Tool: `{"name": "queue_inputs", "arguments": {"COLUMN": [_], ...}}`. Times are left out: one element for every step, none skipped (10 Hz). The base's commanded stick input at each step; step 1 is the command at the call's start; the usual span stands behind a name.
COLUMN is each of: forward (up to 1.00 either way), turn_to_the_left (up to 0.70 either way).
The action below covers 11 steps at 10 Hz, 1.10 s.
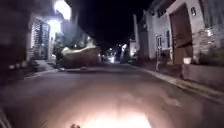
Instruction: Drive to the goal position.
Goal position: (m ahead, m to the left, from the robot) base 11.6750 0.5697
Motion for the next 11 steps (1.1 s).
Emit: {"name": "queue_inputs", "arguments": {"forward": [1.0,1.0,1.0,1.0,1.0,1.0,1.0,1.0,1.0,1.0,1.0], "turn_to_the_left": [0.0,0.0,0.0,0.0,0.0,0.0,0.0,0.0,0.0,0.0,0.0]}}
